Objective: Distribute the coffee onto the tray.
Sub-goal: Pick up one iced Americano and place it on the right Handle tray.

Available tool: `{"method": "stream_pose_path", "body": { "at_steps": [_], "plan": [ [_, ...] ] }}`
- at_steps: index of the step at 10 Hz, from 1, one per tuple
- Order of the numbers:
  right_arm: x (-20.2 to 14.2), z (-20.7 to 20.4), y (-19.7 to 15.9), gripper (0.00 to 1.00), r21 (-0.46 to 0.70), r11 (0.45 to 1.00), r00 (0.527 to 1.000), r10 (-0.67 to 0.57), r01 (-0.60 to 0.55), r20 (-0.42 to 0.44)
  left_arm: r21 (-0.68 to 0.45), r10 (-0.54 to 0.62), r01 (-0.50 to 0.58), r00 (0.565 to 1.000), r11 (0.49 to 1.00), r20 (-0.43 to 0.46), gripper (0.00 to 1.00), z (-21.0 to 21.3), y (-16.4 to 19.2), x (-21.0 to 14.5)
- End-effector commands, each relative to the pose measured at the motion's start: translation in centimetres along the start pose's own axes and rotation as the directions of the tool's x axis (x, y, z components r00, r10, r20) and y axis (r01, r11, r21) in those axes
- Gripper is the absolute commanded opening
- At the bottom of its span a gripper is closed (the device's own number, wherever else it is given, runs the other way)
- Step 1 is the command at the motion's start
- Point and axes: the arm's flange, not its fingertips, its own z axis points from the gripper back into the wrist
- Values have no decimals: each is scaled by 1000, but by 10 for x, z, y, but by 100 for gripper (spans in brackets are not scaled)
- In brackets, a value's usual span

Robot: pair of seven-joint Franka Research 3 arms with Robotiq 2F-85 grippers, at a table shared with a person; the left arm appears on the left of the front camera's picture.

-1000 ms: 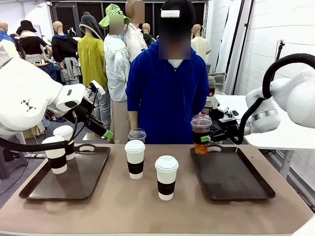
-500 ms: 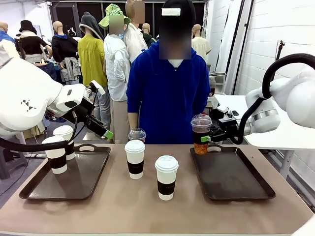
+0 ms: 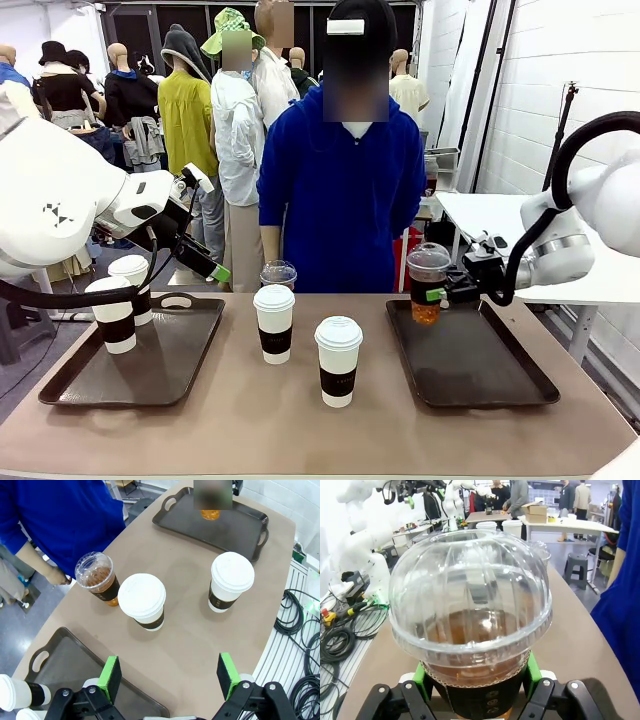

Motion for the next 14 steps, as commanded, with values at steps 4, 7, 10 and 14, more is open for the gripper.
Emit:
{"method": "stream_pose_path", "body": {
  "at_steps": [4, 7, 10, 14],
  "plan": [
    [-33, 12, 39, 82, 16, 1000, 1000, 5, -5, 31, -5, -13, 13, 1000, 1000, 5, 100, 0, 1, -1],
    [-58, 19, 48, 82, 36, 999, 1000, 0, 0, 11, -5, -13, 13, 1000, 1000, 5, 100, 0, 1, -1],
    [-80, 20, 47, 82, 54, 998, 999, 24, -25, 21, -5, -13, 13, 1000, 1000, 5, 100, 0, 1, -1],
    [-92, 21, 43, 82, 52, 998, 998, 45, -47, 47, -5, -13, 13, 1000, 1000, 5, 100, 0, 1, -1]
  ]
}}
